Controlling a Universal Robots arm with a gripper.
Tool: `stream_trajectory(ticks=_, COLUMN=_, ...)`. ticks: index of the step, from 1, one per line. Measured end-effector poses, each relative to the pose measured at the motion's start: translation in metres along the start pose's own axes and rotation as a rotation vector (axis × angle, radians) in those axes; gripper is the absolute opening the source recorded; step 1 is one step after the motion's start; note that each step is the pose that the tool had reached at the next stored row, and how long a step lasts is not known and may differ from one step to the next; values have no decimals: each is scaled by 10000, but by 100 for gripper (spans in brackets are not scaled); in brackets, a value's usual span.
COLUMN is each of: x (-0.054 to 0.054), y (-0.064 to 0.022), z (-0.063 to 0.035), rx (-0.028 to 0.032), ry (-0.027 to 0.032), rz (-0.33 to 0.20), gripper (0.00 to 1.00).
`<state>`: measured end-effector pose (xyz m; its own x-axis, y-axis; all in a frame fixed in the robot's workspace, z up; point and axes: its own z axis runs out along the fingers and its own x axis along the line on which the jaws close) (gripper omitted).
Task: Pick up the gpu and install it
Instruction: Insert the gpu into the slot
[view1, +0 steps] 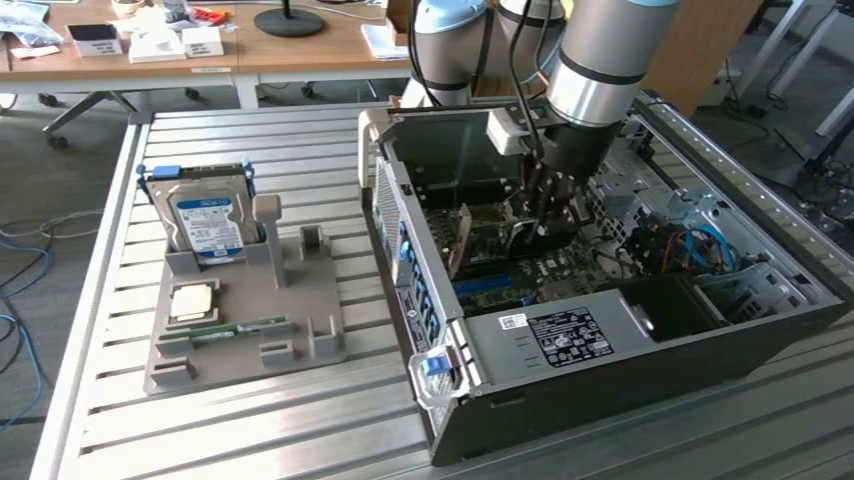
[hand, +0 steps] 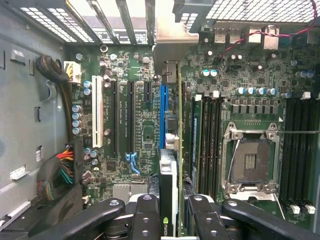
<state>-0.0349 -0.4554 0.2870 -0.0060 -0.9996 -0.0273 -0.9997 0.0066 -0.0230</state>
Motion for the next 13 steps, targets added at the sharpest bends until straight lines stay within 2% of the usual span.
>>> stream_trajectory(ticks=13, x=19, y=11, z=6, rx=0, ry=0, rz=-1, gripper=27)
